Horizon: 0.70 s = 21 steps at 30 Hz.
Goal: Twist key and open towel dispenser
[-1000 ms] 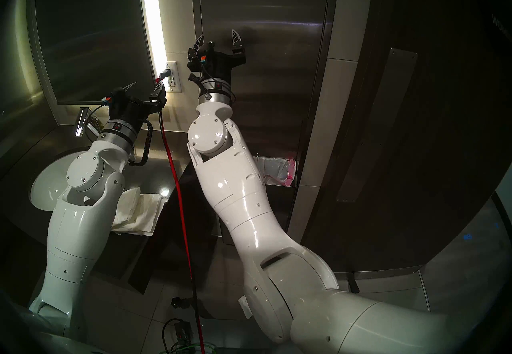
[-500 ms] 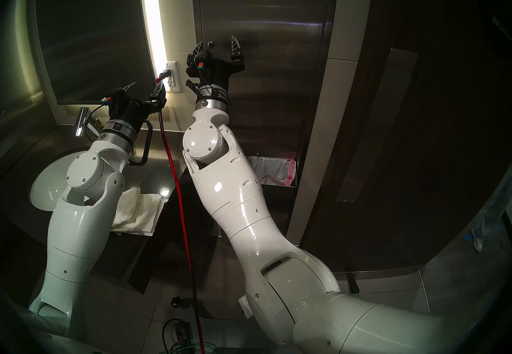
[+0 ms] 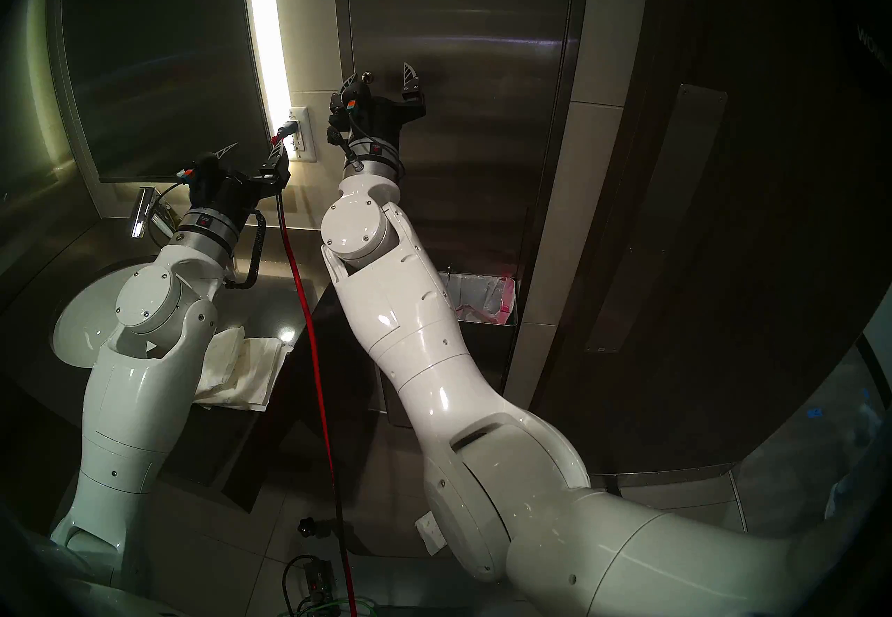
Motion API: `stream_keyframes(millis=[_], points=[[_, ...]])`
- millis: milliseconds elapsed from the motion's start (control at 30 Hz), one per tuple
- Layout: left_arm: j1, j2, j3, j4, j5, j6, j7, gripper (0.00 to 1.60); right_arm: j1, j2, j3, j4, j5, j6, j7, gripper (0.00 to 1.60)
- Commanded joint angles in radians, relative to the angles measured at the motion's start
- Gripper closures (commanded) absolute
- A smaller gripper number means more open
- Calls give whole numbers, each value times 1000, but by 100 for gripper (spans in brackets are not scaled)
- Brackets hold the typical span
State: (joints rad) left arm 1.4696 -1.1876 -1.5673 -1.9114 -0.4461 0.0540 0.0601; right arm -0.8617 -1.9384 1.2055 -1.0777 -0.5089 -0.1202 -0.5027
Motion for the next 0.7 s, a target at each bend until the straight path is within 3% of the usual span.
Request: stream_keyframes(millis=[0,233,367,467,667], points=[[-12,-1,-2,-9,1,-8,1,0,96,-3,3,38,-10,-32,3,0],[-12,-1,-2,-9,1,-8,1,0,129,-20,14,94,-8,-48,-2,0],[-12,-1,-2,-9,1,-8,1,0,143,-33,20,129,-8,-56,-12,14],[-12,-1,-2,-9,1,-9,1,0,156,-42,27,172,-6,-73,-29,33],[-12,-1,-2,-9,0,-9,2,0,188,-52,38,239,-5,-94,-49,29]])
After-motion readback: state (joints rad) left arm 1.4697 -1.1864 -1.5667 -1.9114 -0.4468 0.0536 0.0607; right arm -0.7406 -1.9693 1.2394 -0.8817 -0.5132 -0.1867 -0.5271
